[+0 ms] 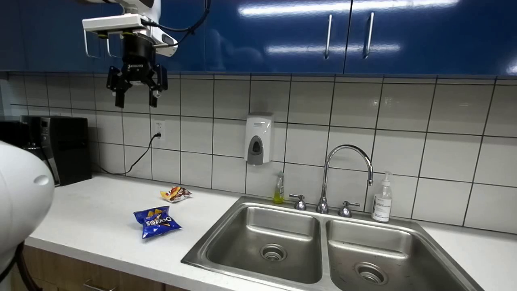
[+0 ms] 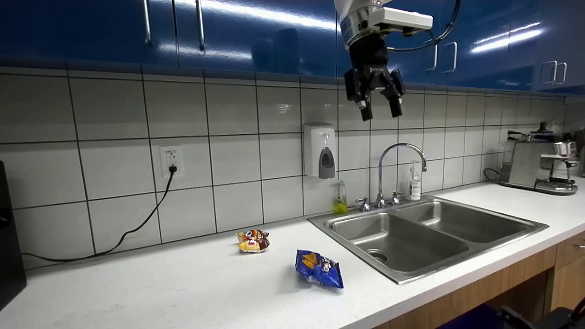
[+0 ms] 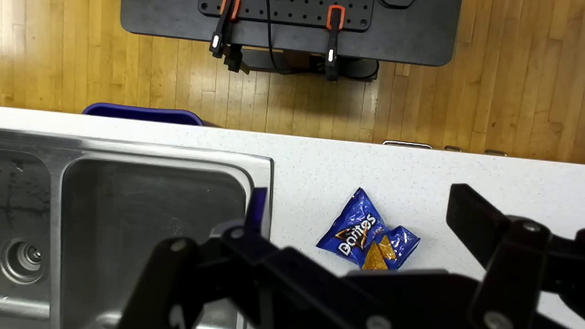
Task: Put the blue packet in the sink on the left.
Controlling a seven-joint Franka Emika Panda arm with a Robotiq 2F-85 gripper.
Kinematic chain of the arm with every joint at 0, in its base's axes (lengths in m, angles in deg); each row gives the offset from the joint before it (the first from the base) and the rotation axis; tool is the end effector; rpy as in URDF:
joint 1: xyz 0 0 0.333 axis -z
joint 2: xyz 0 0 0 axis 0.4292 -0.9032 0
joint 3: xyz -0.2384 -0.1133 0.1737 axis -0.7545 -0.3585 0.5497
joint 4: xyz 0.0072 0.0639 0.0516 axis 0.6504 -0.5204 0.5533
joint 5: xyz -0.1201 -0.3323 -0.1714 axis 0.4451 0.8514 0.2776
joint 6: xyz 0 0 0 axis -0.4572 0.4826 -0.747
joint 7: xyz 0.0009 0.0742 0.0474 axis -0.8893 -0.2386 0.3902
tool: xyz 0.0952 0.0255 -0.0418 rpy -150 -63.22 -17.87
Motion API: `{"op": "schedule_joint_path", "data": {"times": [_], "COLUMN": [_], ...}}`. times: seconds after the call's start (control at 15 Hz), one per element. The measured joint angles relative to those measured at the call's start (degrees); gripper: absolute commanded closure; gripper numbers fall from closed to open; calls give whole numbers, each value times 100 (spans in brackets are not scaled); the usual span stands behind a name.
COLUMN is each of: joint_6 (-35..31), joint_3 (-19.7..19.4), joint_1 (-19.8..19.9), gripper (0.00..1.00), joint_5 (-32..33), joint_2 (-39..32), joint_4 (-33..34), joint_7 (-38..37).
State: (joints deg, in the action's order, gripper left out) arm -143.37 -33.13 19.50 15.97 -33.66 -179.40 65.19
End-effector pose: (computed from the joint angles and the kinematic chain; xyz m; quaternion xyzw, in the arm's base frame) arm 0.3909 0.1086 0.5745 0.9892 0.0869 -0.1087 0.0454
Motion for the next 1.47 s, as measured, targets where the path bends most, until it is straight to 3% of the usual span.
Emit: {"op": "schedule_joint_path", "data": {"times": [0.4,0.8,1.47], "joint_6": [-42,-725,-1364], "joint_3": [0,0,0], "joint_1": [0,-32,-85], "gripper": [0,0,0], "joint_5": [0,-180,-260], "joint_2": [-28,-128,178], "joint_4": [0,-96,-812], "joint_7": [0,0,0]}}
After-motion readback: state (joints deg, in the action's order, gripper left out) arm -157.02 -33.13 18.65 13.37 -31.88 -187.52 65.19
